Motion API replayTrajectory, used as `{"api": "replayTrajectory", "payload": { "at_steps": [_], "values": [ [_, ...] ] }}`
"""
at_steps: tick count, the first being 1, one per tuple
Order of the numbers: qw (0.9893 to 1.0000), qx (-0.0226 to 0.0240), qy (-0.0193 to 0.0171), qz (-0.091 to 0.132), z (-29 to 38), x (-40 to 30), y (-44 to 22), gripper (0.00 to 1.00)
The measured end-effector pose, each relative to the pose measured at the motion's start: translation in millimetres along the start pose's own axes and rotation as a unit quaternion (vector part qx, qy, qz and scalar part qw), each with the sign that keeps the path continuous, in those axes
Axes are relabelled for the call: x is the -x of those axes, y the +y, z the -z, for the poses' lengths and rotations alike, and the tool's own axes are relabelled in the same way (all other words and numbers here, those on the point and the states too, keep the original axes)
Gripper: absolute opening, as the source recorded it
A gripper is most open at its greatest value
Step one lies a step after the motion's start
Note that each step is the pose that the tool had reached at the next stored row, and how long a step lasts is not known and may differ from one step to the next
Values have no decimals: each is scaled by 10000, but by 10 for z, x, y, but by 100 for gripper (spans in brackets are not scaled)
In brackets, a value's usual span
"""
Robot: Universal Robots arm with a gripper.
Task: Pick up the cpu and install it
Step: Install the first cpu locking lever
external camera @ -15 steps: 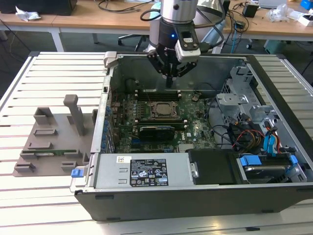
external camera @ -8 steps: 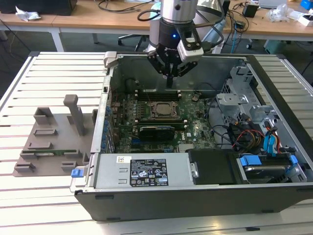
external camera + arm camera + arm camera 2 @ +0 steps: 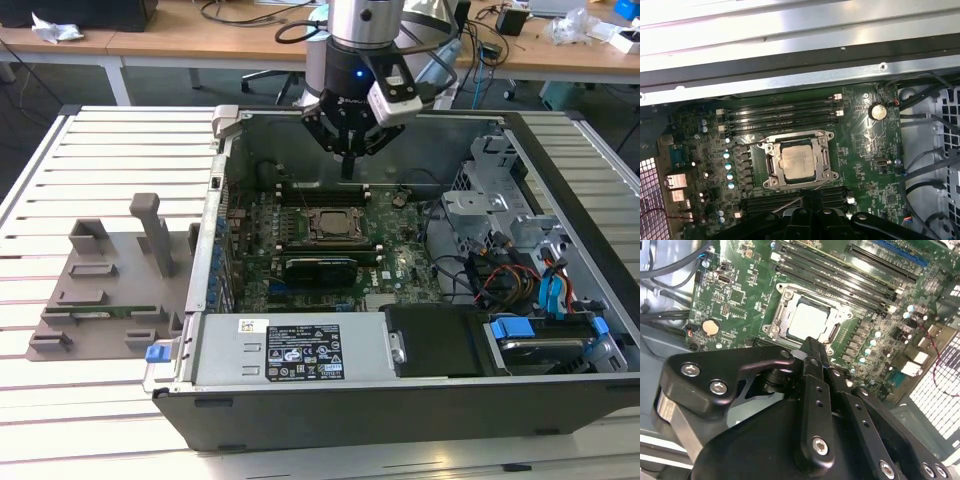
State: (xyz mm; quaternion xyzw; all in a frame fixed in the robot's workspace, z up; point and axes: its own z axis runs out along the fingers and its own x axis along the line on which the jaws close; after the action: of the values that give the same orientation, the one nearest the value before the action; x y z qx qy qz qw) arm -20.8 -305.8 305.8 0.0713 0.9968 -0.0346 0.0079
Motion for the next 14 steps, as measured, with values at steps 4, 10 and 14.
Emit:
{"api": "replayTrajectory", "payload": {
  "at_steps": [4, 10, 14],
  "values": [
    [9998, 4, -13, 195, 0, 0, 0, 11],
    [9988, 10, -34, 495, 0, 0, 0, 11],
    [9976, 14, -47, 692, 0, 1, 0, 11]
  ]
}}
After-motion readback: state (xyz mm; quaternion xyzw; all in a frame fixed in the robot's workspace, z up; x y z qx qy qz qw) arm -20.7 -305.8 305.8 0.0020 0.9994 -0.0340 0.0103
